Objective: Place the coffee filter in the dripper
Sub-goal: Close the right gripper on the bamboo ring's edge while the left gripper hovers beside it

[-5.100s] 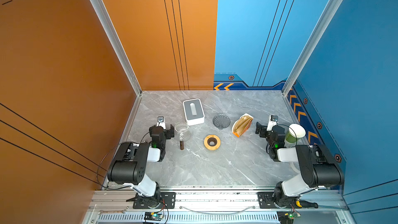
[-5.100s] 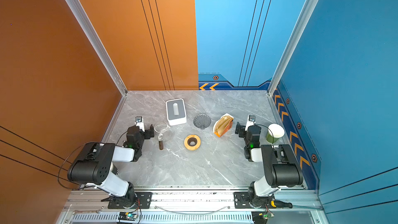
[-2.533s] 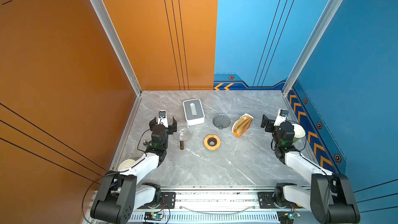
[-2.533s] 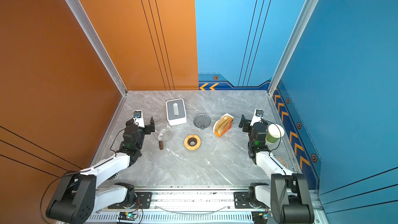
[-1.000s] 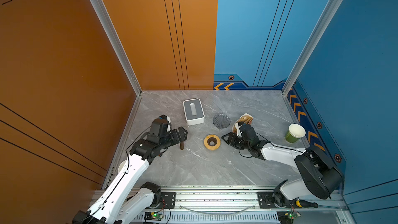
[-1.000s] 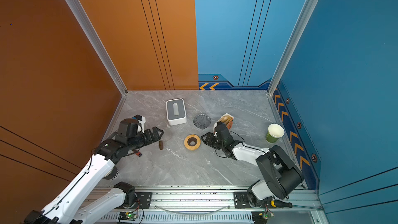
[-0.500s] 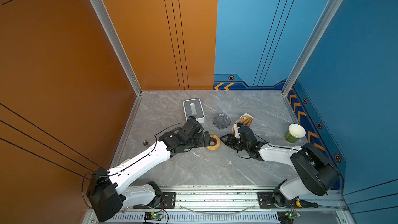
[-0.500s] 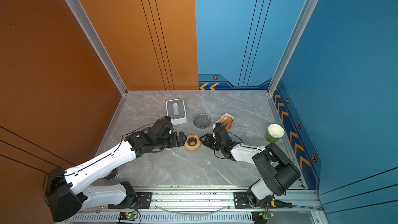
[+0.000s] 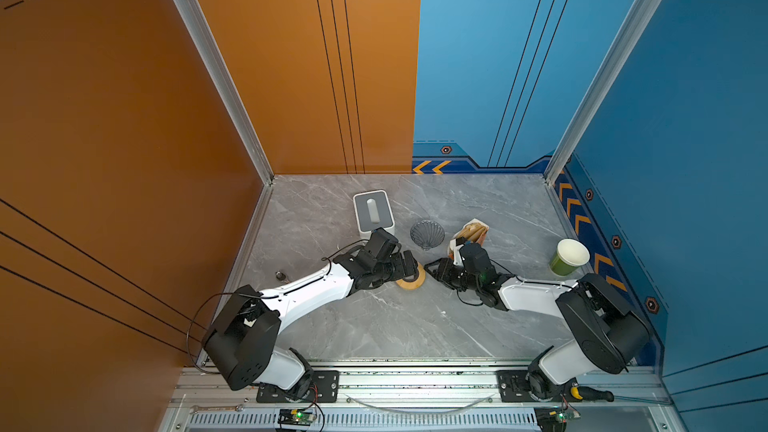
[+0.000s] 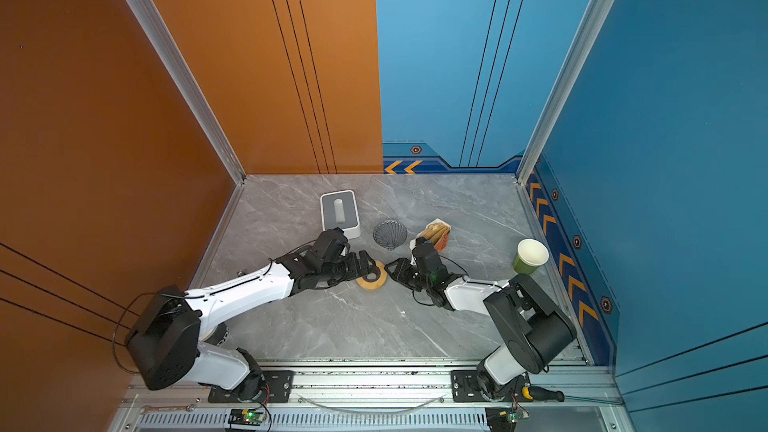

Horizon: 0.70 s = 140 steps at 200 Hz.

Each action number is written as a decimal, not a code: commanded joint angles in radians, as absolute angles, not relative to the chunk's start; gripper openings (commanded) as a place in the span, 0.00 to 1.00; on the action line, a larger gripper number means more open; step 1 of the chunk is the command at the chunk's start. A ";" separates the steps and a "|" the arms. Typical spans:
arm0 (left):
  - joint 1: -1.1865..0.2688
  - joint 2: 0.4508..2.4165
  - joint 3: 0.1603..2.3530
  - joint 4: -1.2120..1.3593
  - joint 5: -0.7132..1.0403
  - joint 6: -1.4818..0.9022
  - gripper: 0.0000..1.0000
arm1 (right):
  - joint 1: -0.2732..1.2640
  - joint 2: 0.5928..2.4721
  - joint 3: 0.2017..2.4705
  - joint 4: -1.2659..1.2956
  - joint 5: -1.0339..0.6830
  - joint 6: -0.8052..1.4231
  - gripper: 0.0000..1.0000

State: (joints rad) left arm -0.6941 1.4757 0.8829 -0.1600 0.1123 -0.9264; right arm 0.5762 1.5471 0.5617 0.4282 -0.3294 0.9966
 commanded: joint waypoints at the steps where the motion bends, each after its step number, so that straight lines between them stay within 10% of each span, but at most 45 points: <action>1: -0.671 1.523 0.867 -0.058 0.200 -0.948 0.98 | 0.572 1.571 0.560 0.450 -0.349 1.009 0.42; 140: -0.595 1.560 0.850 -0.161 0.181 -0.908 0.99 | 0.586 1.681 0.592 0.544 -0.370 1.052 0.38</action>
